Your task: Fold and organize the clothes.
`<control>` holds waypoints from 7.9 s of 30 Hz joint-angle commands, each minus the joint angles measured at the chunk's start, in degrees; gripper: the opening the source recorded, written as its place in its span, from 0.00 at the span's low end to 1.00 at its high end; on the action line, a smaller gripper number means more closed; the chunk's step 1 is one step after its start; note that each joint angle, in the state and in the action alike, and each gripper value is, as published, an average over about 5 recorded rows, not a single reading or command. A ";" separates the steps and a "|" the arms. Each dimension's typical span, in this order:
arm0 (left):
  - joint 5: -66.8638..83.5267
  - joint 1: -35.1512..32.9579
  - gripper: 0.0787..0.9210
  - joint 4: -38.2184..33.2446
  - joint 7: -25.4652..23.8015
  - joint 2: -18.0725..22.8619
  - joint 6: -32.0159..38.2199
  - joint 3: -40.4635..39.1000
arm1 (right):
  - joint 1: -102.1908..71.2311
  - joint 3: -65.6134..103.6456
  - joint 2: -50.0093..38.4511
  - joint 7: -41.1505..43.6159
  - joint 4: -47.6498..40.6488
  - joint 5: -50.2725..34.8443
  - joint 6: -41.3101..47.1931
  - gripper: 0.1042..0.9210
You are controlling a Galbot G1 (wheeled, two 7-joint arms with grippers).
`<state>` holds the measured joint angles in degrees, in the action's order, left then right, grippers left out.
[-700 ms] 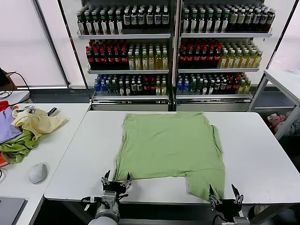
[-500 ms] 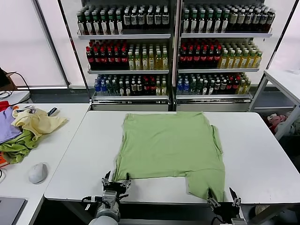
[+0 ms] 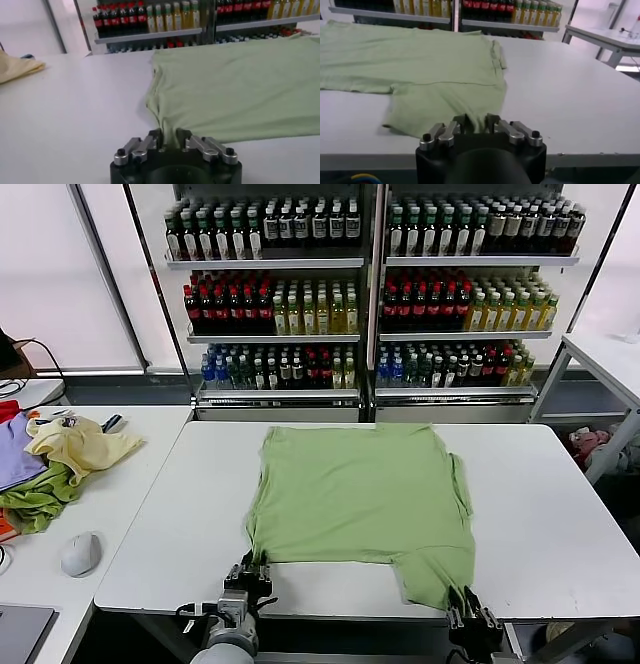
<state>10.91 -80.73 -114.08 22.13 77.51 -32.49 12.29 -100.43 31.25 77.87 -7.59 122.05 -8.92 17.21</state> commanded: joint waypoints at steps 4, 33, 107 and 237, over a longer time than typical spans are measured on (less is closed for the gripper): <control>2.43 -1.07 0.03 -7.50 -1.05 -1.26 1.65 0.19 | 0.65 0.82 -1.38 2.52 3.35 -0.88 -2.65 0.03; 6.70 19.23 0.03 5.86 -2.45 -8.10 2.81 -5.51 | 29.43 -0.74 -13.21 2.14 -10.18 -8.25 0.49 0.03; 10.26 25.48 0.55 20.04 -1.79 -6.69 0.75 -5.37 | 31.34 -3.49 -9.18 4.05 -23.63 -5.85 5.82 0.51; 27.75 44.94 0.45 39.28 -4.07 -7.06 -0.72 -10.03 | 79.37 -23.46 -1.80 6.88 -71.97 -13.33 12.97 0.43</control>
<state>36.51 -34.64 -73.28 18.40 70.50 -33.12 2.12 -21.19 8.04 75.54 -1.32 50.65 -21.15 29.31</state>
